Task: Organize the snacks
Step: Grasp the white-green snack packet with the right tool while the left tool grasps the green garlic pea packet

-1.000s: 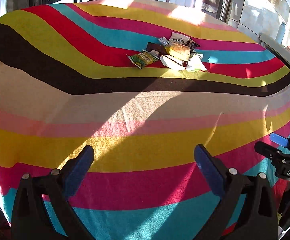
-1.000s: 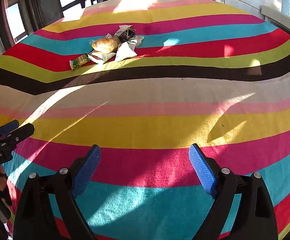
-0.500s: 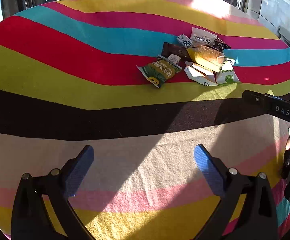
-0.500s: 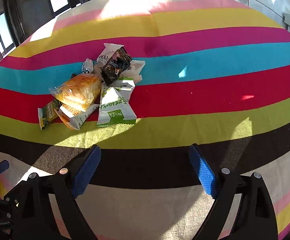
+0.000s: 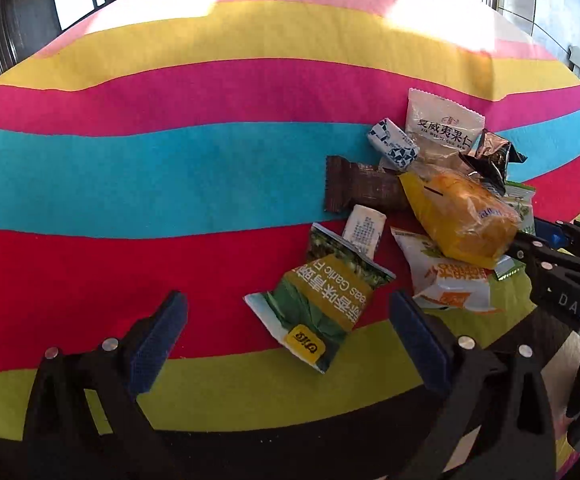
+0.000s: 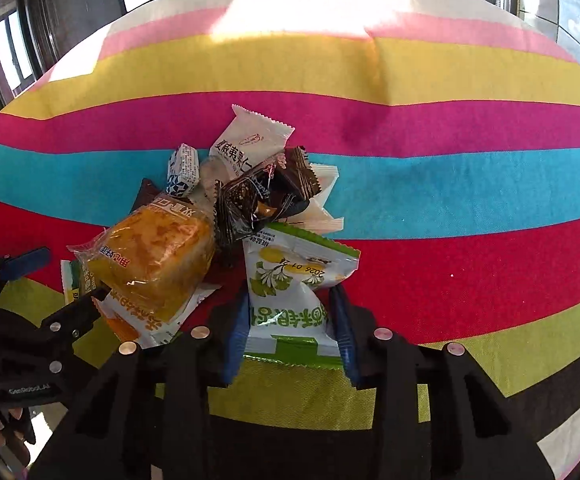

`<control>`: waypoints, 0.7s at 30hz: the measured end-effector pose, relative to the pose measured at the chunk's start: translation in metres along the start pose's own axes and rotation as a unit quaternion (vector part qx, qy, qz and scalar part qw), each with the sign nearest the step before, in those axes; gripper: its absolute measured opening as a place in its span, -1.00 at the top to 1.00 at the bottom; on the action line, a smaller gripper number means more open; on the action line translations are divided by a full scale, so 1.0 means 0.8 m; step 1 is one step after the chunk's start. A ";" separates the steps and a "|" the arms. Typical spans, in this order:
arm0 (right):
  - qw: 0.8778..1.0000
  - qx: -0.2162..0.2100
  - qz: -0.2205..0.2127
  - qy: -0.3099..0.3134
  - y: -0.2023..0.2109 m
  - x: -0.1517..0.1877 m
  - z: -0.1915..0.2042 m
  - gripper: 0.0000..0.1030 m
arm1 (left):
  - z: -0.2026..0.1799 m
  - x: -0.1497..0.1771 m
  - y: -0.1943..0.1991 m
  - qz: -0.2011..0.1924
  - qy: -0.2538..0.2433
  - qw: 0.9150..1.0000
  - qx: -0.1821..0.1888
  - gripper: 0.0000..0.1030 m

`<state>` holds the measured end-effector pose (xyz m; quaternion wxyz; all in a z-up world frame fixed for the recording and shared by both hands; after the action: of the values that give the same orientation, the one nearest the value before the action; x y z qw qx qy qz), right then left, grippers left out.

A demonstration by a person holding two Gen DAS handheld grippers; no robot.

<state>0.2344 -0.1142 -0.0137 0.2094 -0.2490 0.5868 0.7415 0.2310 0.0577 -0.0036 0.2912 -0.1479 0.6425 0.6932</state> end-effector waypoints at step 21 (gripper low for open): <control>0.999 -0.021 0.000 -0.029 0.001 0.004 -0.029 0.23 | 0.009 -0.002 -0.025 0.004 0.029 1.000 0.007 -0.97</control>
<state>0.2342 -0.1368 -0.0196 0.2216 -0.2317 0.5650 0.7602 0.2453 0.0642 -0.0179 0.2707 -0.1630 0.6562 0.6852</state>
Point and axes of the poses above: each gripper's, at about its wrist camera, not at the fingertips, and y roughly against the way its jaws point, z to its left, x to its underside, the point moved 2 cm from there along -y, roughly the way its jaws point, and after that the axes turned 4 degrees about -y, right-handed, at the moved point
